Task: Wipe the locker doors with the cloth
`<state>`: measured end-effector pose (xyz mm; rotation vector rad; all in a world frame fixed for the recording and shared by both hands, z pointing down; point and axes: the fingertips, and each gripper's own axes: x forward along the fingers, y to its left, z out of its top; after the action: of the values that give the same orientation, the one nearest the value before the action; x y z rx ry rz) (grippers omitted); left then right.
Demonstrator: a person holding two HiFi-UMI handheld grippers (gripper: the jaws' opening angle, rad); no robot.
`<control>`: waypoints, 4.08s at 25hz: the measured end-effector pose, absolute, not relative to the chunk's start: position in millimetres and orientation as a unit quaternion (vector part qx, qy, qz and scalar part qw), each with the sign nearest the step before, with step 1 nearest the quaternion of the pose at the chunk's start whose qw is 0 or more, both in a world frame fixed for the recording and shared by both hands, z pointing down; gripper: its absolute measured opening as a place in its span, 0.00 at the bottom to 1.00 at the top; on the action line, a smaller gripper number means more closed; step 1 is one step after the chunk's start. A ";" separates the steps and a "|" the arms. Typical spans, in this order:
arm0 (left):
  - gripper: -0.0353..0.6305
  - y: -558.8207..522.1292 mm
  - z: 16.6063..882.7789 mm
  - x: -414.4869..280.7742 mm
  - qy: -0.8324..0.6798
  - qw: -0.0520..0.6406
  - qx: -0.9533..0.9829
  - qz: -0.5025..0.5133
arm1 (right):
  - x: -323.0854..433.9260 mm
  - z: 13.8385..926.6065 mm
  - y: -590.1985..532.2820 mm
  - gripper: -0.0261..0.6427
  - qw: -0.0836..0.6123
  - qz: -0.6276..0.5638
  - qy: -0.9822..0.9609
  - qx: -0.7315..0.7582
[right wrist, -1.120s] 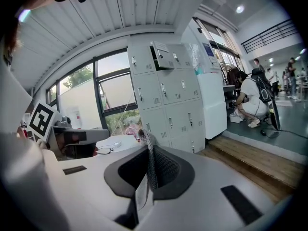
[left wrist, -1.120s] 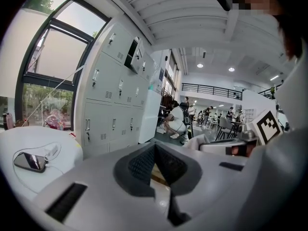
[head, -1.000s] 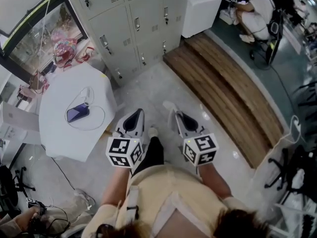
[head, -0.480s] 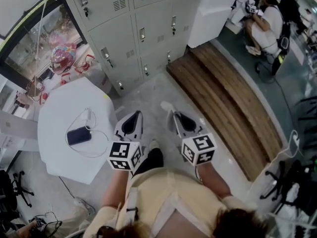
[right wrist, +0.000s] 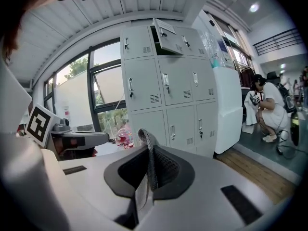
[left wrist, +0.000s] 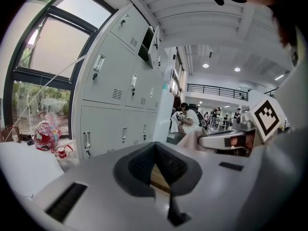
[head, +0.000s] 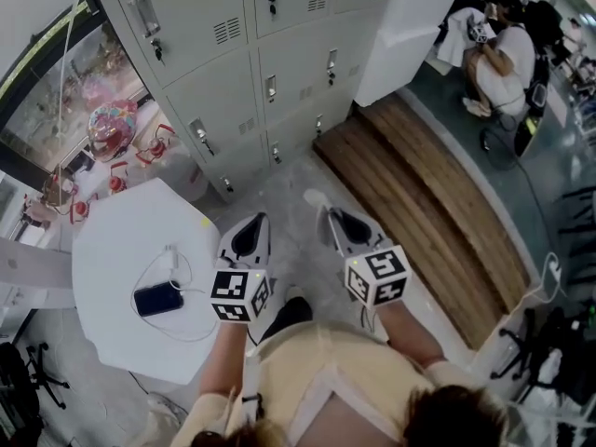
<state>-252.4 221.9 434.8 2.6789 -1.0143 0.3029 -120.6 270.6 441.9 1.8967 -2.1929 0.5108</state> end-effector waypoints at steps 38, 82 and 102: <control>0.04 8.5 420.3 -185.8 -0.529 0.116 0.839 0.062 | -49.1 420.6 -23.8 0.06 0.117 0.109 -0.857 0.490; 0.04 -117.2 425.5 -130.8 -0.670 0.108 0.732 0.058 | -50.3 436.5 -225.9 0.06 0.165 0.058 -0.916 0.361; 0.04 -168.1 430.7 -76.2 -0.622 0.106 0.774 0.056 | 61.2 443.3 -263.6 0.06 0.170 0.065 -0.869 0.459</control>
<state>-76.2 -168.1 430.7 2.2802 -1.8317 0.1652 61.2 -263.6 443.3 1.3044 -2.4697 0.1837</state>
